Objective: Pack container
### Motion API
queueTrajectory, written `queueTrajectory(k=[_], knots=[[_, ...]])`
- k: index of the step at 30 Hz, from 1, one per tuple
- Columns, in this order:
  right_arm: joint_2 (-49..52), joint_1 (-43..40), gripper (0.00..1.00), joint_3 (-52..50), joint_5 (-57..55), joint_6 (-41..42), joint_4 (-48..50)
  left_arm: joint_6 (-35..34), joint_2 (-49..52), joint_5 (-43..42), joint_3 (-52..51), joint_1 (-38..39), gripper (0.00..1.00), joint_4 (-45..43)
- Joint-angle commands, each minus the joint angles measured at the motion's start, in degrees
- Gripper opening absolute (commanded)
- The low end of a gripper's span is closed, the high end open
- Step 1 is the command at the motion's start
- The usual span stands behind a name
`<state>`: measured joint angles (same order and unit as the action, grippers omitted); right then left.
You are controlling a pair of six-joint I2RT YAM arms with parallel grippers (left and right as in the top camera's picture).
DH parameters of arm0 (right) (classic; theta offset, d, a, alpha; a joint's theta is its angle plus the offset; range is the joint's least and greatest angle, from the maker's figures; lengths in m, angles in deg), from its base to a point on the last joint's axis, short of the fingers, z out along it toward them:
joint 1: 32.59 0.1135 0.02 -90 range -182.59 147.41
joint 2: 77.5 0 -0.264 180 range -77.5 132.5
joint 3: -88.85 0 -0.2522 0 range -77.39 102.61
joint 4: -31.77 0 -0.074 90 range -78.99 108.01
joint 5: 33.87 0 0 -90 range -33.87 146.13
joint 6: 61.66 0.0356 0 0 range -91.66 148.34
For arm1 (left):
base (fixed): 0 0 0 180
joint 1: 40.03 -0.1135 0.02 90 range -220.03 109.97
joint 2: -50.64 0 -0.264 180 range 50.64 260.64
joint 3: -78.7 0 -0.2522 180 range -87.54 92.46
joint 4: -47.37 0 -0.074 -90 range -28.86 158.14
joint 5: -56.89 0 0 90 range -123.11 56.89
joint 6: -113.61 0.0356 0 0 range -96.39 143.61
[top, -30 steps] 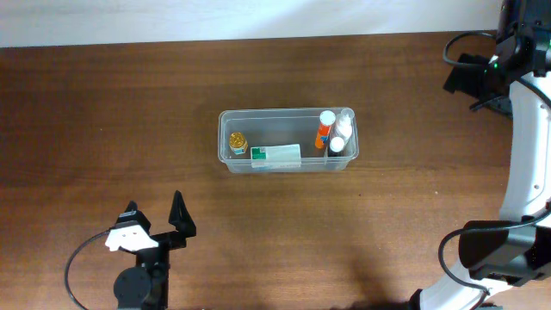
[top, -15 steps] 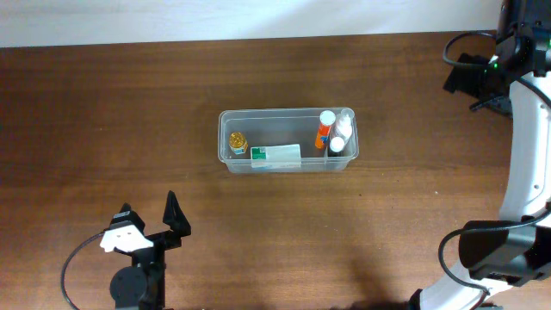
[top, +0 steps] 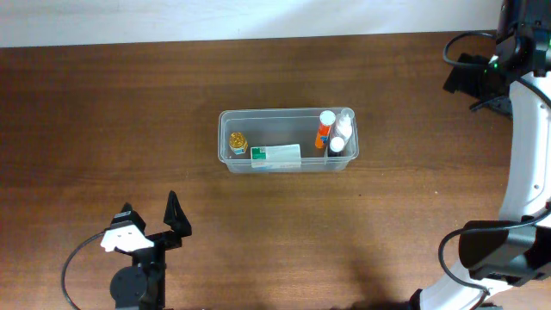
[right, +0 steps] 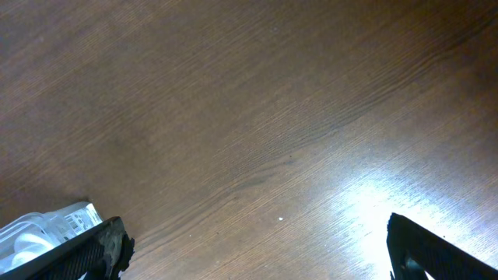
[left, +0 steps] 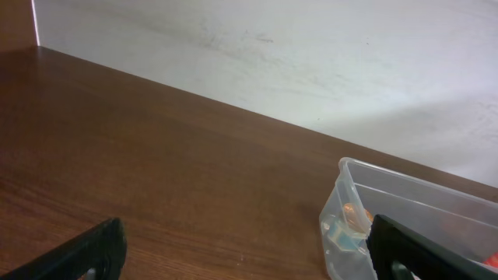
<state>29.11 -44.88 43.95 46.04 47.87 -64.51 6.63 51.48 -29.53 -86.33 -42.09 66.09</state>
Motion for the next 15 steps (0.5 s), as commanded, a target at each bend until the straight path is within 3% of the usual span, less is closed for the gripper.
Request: queueTrajectory(k=[1, 15], knots=[[-0.4, -0.2, 0.98, 0.7, -0.7, 0.7, 0.0, 0.5, -0.5, -0.6, -0.5, -0.3, 0.99, -0.2], [-0.8, -0.1, 0.98, 0.7, -1.1, -1.5, -1.9, 0.5, -0.5, -0.6, -0.5, -0.3, 0.99, -0.2]])
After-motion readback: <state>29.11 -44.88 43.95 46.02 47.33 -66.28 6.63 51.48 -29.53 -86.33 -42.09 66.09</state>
